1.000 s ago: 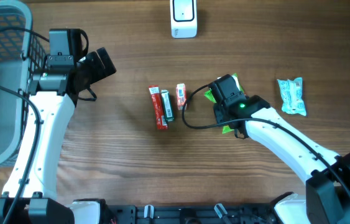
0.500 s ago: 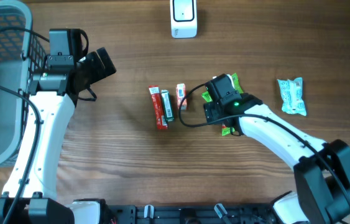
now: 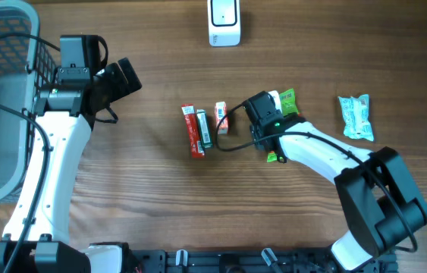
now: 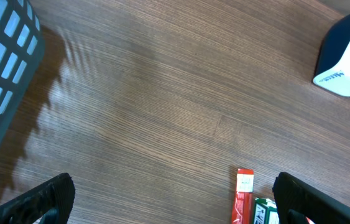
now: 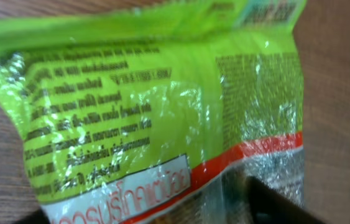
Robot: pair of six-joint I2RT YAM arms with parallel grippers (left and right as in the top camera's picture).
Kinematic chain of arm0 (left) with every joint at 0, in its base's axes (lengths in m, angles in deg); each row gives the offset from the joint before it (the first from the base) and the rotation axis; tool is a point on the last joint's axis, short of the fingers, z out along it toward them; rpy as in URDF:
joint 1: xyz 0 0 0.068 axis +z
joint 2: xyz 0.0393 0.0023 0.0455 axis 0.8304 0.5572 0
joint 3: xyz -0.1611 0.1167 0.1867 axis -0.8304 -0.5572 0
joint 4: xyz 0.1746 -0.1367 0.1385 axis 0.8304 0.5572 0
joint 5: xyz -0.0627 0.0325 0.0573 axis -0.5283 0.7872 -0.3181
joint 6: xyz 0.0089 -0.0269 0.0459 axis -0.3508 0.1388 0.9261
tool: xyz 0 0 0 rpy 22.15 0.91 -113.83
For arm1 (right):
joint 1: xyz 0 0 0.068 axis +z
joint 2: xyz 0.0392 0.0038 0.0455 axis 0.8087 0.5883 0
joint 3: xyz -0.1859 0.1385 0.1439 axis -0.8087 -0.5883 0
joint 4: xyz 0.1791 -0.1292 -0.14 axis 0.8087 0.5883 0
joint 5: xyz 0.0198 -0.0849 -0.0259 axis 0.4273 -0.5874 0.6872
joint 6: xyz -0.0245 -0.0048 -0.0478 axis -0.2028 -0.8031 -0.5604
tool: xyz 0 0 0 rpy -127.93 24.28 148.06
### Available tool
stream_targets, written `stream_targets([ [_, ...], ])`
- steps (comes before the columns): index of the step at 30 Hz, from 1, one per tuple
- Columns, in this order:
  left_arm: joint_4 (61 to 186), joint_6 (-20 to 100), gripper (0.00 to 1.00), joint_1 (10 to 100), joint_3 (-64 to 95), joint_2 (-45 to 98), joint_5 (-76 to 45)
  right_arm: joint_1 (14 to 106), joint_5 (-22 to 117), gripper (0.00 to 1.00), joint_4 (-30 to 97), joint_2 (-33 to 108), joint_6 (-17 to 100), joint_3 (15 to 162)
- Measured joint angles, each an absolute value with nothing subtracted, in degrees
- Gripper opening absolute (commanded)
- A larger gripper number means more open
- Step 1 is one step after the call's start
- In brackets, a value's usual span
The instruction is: Scan the item barcode
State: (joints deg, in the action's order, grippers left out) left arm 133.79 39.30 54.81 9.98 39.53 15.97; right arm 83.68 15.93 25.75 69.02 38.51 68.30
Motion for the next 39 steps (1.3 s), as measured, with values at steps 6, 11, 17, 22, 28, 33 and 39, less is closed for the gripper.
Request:
stream_targets([
  [6,133.79,39.3,1.0,54.81,9.98,39.53,15.97,83.48,15.49,0.05,28.48,67.93,38.14,68.87],
  [11,133.79,39.3,1.0,54.81,10.01,39.53,15.97,83.38,18.68,0.05,28.75,63.77,38.16,68.87],
  [17,133.83,39.3,1.0,54.81,9.98,39.53,15.99,83.38,24.52,0.05,31.37,52.23,38.16,68.87],
  [22,133.79,39.3,1.0,54.81,10.01,39.53,15.99,83.03,31.62,0.04,32.44,37.76,39.08,68.94],
  [28,133.79,39.3,1.0,54.81,10.01,39.53,15.97,79.9,43.88,0.04,40.09,31.62,41.7,76.02],
  [33,133.83,39.3,1.0,54.81,10.01,39.53,15.97,79.13,51.4,0.04,50.23,36.91,43.21,93.81],
  [39,133.79,39.3,1.0,54.81,9.98,39.53,15.97,79.13,60.76,0.04,53.49,51.05,45.13,117.65],
])
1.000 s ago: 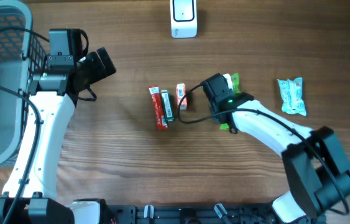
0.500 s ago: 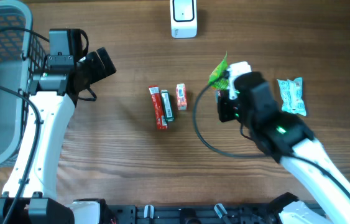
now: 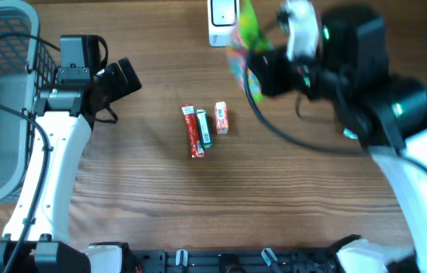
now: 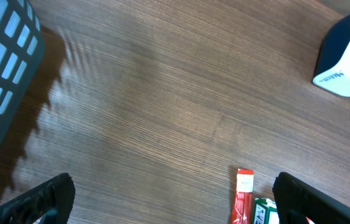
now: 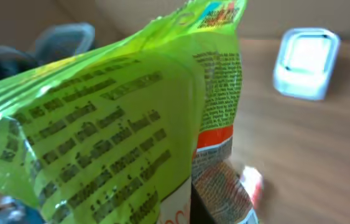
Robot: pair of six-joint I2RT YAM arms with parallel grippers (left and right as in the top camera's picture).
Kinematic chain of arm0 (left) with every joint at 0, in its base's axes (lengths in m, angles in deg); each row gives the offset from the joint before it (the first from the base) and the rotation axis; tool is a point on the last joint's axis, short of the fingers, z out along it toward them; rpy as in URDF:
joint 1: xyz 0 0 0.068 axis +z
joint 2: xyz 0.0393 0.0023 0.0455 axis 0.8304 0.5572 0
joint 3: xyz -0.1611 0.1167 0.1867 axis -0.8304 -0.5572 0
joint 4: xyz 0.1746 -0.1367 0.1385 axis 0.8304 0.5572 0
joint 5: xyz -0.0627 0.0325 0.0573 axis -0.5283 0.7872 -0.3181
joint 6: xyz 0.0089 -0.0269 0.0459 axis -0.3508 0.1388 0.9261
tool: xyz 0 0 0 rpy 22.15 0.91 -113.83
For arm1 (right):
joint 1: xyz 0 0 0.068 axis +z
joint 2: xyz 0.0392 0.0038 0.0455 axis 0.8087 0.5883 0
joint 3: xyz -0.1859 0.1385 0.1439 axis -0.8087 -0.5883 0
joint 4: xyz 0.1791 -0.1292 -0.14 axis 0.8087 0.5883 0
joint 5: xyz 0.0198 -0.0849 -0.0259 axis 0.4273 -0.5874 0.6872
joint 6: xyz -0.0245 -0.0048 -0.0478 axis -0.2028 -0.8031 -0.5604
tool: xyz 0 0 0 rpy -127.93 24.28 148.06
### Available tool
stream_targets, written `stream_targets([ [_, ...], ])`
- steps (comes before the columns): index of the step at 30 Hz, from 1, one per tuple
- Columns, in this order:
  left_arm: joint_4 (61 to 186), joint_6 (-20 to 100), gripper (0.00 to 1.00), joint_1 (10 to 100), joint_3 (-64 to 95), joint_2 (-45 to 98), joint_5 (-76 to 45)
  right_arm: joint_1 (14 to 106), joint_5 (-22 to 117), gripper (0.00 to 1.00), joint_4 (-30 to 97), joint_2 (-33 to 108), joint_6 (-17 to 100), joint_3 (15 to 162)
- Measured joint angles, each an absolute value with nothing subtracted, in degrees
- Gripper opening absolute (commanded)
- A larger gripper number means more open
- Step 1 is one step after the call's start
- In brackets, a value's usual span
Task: Scan the item barcode
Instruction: 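Lift the green bag up toward the white scanner, then hold the green bag barcode in front of the scanner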
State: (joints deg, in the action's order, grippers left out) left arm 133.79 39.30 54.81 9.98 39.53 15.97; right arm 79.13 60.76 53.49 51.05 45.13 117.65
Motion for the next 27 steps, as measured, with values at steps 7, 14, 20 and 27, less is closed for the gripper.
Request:
stream_targets([
  [7,133.77,39.3,1.0,54.81,10.01,39.55,15.97,76.12,75.84,0.05,36.22,69.11,53.85,129.22],
  [14,133.85,39.3,1.0,54.81,9.98,39.55,15.97,69.95,89.85,0.04,5.32,84.41,69.46,129.94],
  [20,133.83,39.3,1.0,54.81,9.98,39.55,15.95,66.48,94.61,0.05,-24.91,100.21,85.39,130.16],
  [27,133.79,39.3,1.0,54.81,9.98,39.55,15.99,64.51,91.38,0.04,-45.11,116.84,99.23,130.11],
])
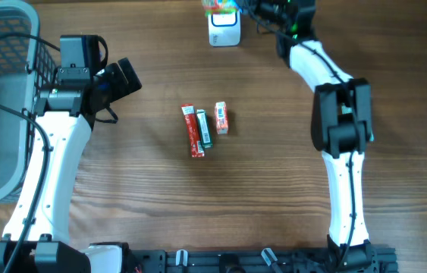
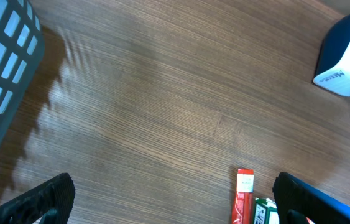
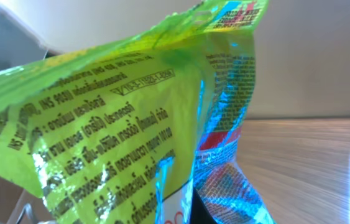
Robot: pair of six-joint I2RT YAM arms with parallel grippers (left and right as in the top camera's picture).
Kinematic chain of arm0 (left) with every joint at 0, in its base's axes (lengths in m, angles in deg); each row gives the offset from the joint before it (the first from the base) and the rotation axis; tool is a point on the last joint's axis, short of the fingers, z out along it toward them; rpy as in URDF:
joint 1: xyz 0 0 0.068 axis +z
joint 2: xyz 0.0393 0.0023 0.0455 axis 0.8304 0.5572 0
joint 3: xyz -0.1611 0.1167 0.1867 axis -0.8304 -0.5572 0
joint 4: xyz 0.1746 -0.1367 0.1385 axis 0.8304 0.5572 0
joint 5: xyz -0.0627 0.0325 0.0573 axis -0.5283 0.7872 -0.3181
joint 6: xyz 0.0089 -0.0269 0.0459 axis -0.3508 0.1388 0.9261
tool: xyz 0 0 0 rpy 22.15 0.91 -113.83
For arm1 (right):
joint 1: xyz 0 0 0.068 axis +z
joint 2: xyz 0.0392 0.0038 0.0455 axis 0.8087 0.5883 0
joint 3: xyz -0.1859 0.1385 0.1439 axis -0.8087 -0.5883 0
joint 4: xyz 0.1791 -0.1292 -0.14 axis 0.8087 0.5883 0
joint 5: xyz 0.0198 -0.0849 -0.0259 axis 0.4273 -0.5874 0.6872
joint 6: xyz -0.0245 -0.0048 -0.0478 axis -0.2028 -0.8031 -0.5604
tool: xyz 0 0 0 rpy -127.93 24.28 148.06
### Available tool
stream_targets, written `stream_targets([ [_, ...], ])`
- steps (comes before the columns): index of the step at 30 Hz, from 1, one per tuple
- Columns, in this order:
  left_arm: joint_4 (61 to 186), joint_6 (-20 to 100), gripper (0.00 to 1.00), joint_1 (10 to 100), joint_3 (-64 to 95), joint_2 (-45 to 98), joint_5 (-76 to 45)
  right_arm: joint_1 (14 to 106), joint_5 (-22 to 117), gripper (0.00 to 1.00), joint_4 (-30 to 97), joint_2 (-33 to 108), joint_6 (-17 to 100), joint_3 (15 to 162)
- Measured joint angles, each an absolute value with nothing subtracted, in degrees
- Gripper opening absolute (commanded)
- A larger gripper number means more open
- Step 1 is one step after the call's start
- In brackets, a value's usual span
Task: Scan the item barcode
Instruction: 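Hold the green bag barcode in front of the scanner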
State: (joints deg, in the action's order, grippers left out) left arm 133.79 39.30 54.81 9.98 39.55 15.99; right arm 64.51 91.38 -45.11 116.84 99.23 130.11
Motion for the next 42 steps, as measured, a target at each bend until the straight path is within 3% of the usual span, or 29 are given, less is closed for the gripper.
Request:
stream_targets([
  [16,133.79,39.3,1.0,54.81,9.98,39.55,15.97,64.69,81.69,0.04,-58.35,124.38,104.56,130.11],
  [24,133.79,39.3,1.0,54.81,9.98,39.55,15.99,64.69,77.72,0.04,-50.09,124.38,102.25,130.11],
  [29,133.79,39.3,1.0,54.81,9.98,39.55,15.97,64.56,77.63,0.04,-51.86,124.38,98.42,130.11],
  [42,133.79,39.3,1.0,54.81,9.98,39.55,15.99,60.08,85.34,0.04,-46.86,124.38,89.15,130.11],
])
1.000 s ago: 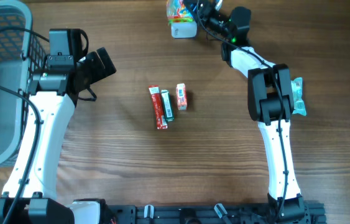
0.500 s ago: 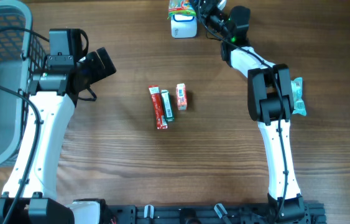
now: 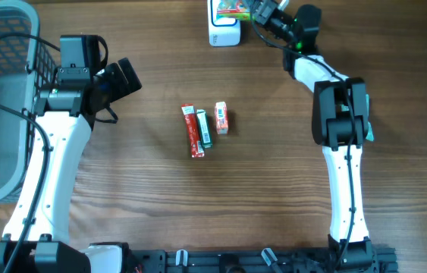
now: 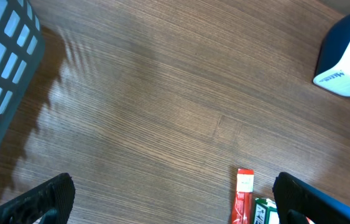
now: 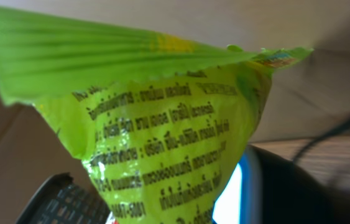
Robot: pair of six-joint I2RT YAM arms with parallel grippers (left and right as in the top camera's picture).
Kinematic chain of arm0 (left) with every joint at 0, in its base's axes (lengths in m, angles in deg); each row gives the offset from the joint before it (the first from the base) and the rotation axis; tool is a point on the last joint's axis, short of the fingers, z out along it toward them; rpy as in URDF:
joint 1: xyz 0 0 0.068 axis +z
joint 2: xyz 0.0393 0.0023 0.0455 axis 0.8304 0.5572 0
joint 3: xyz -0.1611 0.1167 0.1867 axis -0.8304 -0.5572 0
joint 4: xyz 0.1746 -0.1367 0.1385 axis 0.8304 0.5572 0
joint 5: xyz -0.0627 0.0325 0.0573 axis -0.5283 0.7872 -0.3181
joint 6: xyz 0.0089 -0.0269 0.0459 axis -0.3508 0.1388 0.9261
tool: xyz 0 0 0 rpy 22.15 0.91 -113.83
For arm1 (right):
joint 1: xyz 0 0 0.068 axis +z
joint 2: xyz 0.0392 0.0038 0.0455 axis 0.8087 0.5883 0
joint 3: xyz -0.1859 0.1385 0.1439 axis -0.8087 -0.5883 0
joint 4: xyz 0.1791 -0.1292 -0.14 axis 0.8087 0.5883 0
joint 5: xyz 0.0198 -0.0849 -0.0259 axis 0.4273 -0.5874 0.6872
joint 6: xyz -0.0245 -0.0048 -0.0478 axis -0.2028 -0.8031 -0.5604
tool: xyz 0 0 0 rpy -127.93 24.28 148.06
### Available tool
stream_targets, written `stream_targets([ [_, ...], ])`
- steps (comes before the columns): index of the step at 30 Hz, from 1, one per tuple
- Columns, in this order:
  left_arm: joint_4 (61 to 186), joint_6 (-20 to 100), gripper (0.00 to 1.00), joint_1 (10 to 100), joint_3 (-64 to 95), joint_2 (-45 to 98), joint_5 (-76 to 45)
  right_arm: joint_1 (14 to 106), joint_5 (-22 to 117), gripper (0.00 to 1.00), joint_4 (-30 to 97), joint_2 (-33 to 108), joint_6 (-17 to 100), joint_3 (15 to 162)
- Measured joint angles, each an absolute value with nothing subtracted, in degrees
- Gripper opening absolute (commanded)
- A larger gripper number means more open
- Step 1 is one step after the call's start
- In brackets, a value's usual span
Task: Scan the item barcode
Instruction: 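Hold the green bag barcode in front of the scanner, then carry the green bag back and lower it beside the wipes pack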
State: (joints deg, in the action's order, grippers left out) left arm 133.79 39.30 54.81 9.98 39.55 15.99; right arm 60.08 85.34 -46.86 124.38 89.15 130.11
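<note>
A green snack packet hangs over the top of the white barcode scanner at the table's far edge, with my right gripper shut on it. In the right wrist view the packet fills the frame, its printed text side toward the camera. The scanner's lit face shows just behind it. My left gripper stands open over bare wood at the left, far from the scanner, its fingertips wide apart.
A red stick pack, a small green pack and a small orange box lie mid-table. A grey basket stands at the left edge. A blue-white packet peeks out beside the right arm.
The green packet has turned in my right gripper and come down from the frame's top edge, lying across the scanner's upper part. The left arm has not moved.
My right gripper was shut on the green packet on the table, right of the small packs. Then it held the packet high, near the scanner. After that the packet was at the far edge above the scanner, and now it hangs over the scanner.
</note>
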Motion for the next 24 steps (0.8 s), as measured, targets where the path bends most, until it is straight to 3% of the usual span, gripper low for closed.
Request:
stream_targets([
  [15,133.79,39.3,1.0,54.81,9.98,39.55,15.97,59.81,88.8,0.05,-40.23,123.55,82.97,130.13],
  [19,133.81,39.3,1.0,54.81,9.98,39.55,15.99,59.81,88.97,0.04,-23.21,118.24,78.14,130.11],
  [24,133.77,39.3,1.0,54.81,9.98,39.55,15.99,59.86,84.03,0.05,12.18,104.45,59.34,130.0],
])
